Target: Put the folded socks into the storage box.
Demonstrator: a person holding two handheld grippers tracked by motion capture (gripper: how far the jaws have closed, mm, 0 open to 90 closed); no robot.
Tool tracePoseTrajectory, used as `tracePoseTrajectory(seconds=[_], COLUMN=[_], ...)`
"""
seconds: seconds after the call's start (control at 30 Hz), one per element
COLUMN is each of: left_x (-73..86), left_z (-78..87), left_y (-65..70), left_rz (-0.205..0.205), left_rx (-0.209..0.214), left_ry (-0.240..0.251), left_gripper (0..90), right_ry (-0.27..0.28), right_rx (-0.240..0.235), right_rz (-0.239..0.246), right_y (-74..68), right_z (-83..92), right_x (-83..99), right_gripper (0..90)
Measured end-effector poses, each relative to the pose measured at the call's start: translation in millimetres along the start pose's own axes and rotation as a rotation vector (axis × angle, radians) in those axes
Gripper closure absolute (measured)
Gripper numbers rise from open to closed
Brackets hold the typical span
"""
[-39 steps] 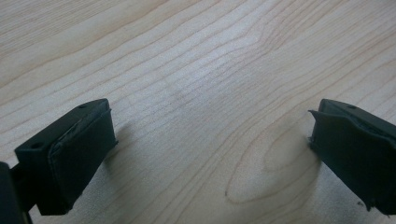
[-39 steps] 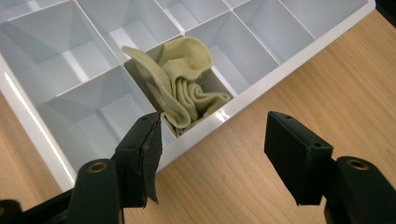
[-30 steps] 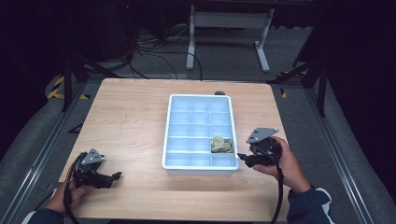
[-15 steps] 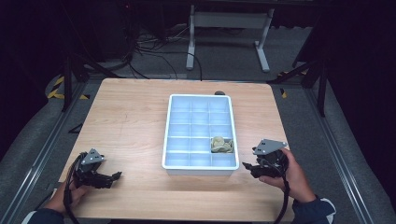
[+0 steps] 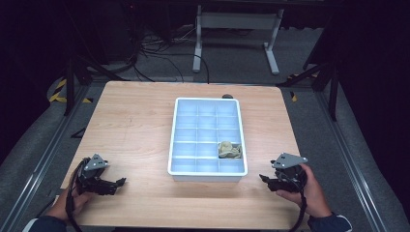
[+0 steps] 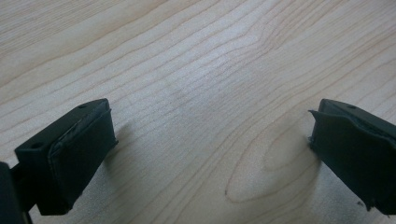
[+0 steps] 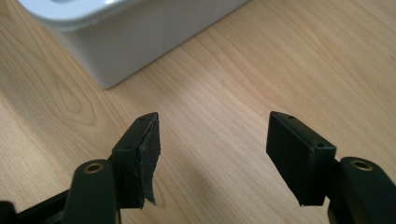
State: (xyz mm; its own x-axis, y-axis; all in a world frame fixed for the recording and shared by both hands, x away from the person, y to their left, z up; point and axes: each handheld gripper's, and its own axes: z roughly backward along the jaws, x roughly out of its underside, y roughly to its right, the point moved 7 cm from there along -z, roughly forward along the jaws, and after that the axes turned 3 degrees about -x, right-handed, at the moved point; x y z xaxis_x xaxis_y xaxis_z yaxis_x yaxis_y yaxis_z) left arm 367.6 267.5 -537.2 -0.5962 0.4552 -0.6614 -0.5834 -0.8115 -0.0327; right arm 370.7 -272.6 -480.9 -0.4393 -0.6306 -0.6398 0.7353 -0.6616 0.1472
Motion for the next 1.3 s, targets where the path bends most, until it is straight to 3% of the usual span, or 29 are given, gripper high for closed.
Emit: tracePoseTrajectory(seconds=[0.13,0.23,0.5,0.6,0.7,0.8,1.3], left_x=[0.0,0.1,0.6,3.6,5.1,5.0,5.0], left_z=[0.0,0.1,0.6,2.9,4.5,3.9,4.0], left_y=[0.0,0.1,-0.3,-0.5,-0.5,-0.2,-1.2], left_rz=[0.0,0.001,-0.003,0.001,0.006,0.01,0.004], left_rx=[0.0,0.0,-0.002,-0.007,-0.006,-0.005,-0.007], left_ry=[0.0,-0.001,-0.002,0.005,-0.002,0.004,0.005], left_gripper=[0.2,0.2,0.3,0.3,0.3,0.2,0.2], right_ry=[0.001,0.011,0.032,0.071,0.088,0.137,0.14], right_rx=[0.008,0.013,0.003,-0.007,0.001,-0.008,0.032], right_rz=[-0.013,-0.06,-0.121,-0.182,-0.191,-0.261,-0.299], right_y=[1.5,2.2,0.5,-1.2,-1.7,-0.1,2.3], right_z=[-1.7,-0.7,1.3,1.6,1.7,5.5,4.7], right_x=[12.0,21.9,50.3,64.0,71.1,81.2,82.3], right_gripper=[35.8,35.9,35.8,36.2,36.2,35.4,31.0])
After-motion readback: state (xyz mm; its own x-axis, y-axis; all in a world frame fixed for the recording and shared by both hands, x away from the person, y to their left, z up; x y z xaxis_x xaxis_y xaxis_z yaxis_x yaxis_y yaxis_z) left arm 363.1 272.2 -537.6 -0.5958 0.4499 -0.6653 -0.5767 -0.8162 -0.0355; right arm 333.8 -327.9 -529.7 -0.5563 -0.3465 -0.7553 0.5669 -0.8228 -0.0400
